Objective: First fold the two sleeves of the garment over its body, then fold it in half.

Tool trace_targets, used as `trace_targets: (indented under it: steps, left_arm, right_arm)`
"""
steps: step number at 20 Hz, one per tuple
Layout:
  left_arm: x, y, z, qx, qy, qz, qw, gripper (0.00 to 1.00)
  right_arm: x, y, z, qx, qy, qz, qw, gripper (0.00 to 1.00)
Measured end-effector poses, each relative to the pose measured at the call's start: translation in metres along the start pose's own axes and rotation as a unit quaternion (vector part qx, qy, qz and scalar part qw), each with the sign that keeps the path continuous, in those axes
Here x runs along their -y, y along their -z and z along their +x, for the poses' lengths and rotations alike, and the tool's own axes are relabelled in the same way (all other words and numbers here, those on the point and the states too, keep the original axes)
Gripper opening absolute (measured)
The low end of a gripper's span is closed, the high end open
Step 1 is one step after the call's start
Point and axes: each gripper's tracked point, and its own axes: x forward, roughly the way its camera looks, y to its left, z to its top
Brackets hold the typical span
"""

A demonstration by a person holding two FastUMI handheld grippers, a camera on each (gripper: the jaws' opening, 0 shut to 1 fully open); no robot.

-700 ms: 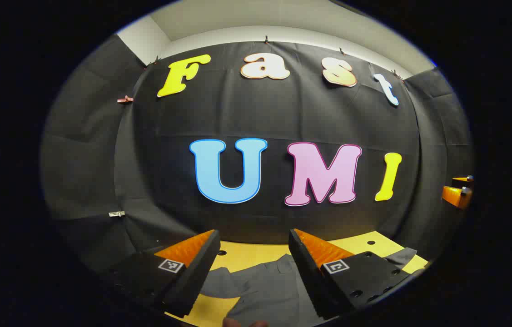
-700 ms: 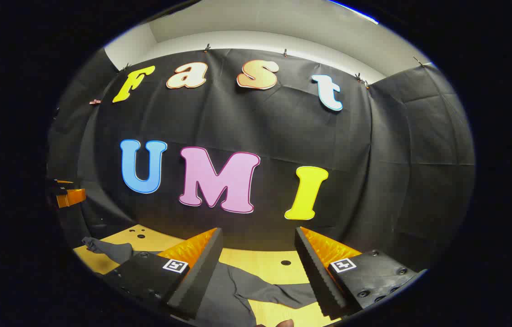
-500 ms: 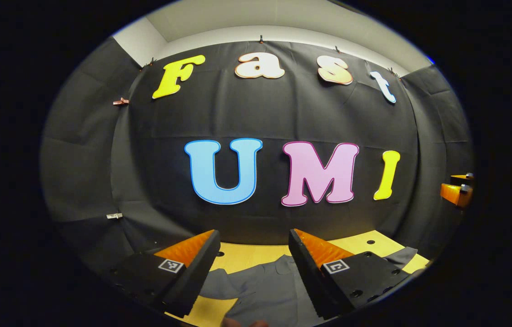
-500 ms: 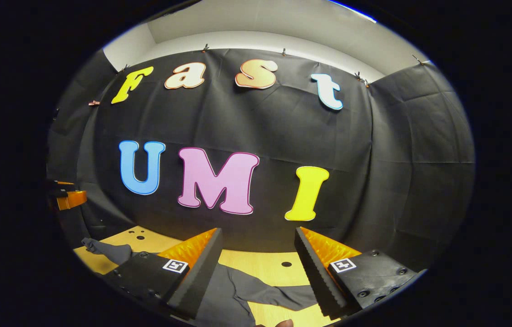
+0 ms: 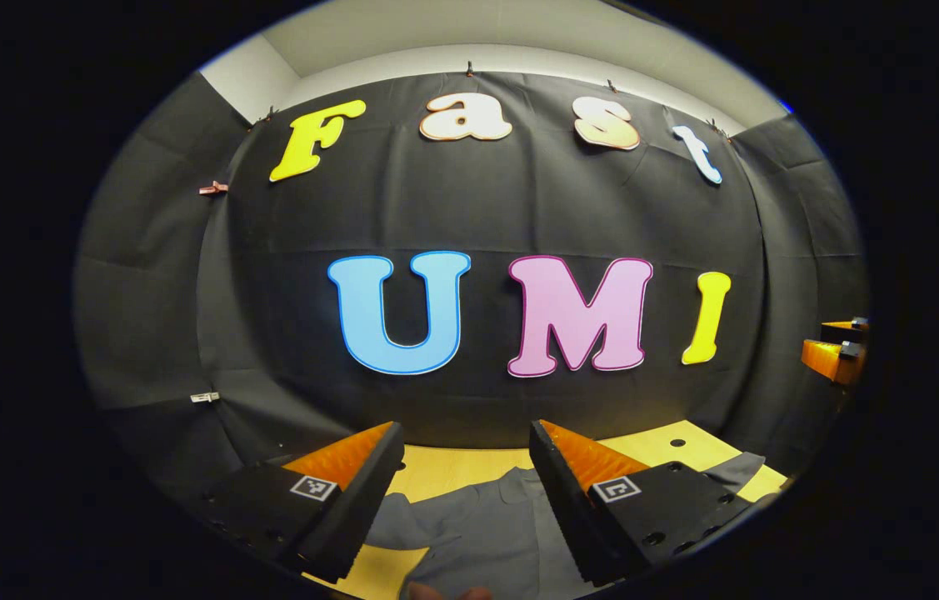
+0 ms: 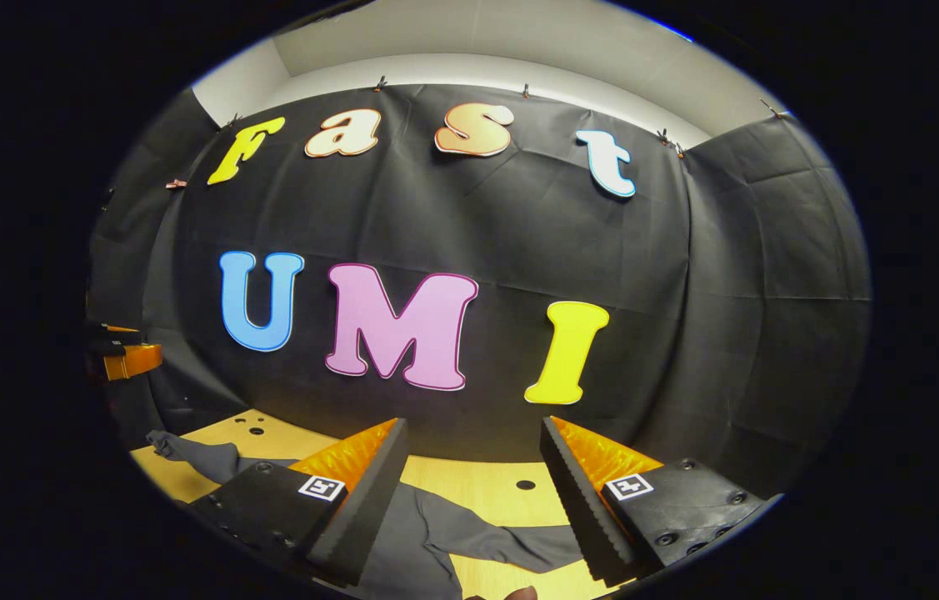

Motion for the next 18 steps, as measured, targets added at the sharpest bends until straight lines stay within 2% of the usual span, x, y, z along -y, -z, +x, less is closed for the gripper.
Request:
trace_targets:
  steps: [18]
  left_arm:
    - [0.0081,0.0055,0.0038,-0.010,0.002,0.002,1.000,0.95]
  right_arm:
    - [0.0051,0.0065,0.0030,-0.004,0.001,-0.002,1.000,0.97]
